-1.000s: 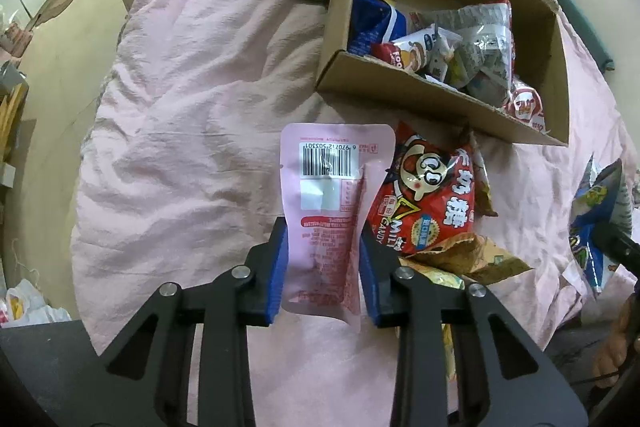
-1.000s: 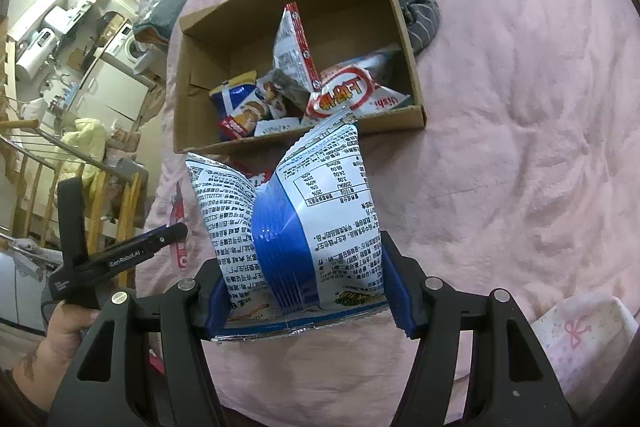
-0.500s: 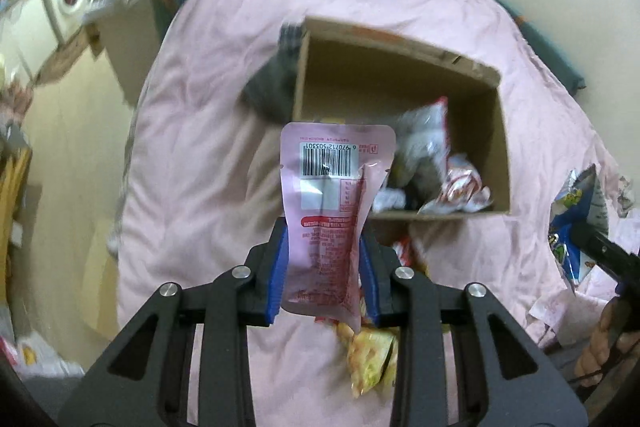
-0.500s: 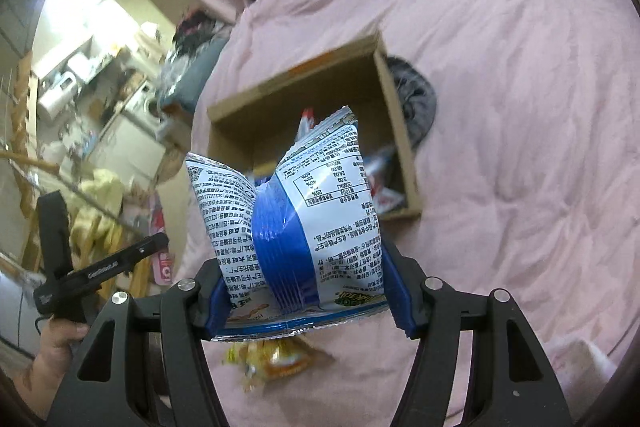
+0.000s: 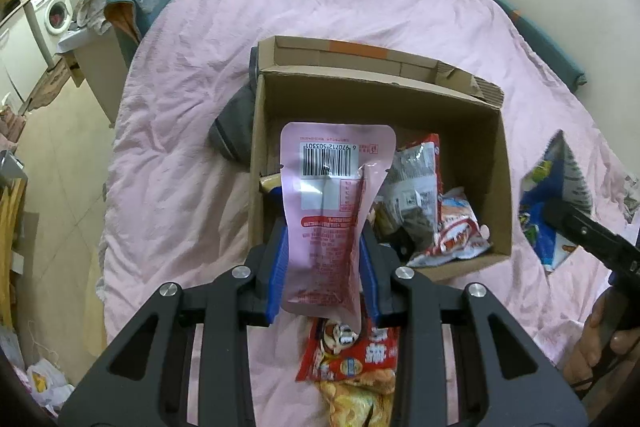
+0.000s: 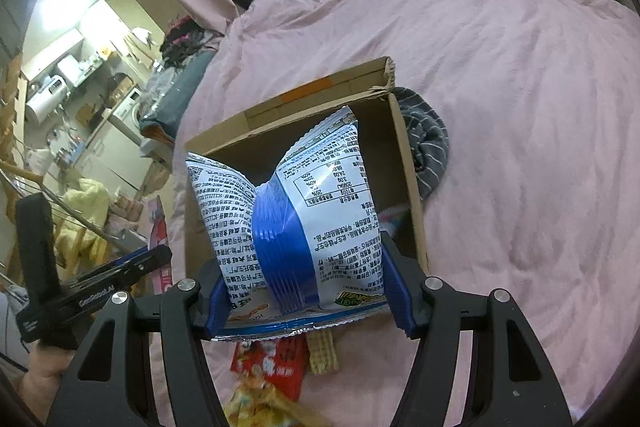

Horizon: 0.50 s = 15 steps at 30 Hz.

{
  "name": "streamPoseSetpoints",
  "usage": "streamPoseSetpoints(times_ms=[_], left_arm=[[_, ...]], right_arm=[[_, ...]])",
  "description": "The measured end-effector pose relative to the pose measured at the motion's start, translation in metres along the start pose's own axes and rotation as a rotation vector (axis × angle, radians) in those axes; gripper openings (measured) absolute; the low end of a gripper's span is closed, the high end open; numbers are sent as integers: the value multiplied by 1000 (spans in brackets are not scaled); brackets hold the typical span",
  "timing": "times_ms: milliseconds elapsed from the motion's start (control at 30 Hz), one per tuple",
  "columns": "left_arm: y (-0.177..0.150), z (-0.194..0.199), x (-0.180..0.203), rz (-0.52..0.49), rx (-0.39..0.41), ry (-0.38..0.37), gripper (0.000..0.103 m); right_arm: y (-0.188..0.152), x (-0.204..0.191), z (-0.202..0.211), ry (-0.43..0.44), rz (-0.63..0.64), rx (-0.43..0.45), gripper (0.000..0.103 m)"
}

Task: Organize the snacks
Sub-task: 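Carry both packets into the cardboard box and open both grippers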

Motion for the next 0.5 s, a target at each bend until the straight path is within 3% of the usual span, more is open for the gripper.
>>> streamPoseSetpoints(times_ms=[300, 500], left_arm=[[21, -40, 10, -49, -19, 36, 29], [27, -65, 17, -74, -36, 49, 29]], right_arm=[[23, -8, -67, -138, 99, -76, 66], [23, -2, -96, -219, 98, -110, 66]])
Point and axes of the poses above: each gripper's, at about its wrist camera, not at the fingertips, and z roughly against the way its jaws point, x to its right, y to its top, the point moved 1 cm from there along -z, roughly the way its jaws point, and after that the axes turned 4 degrees about -z, right-handed, at the moved point
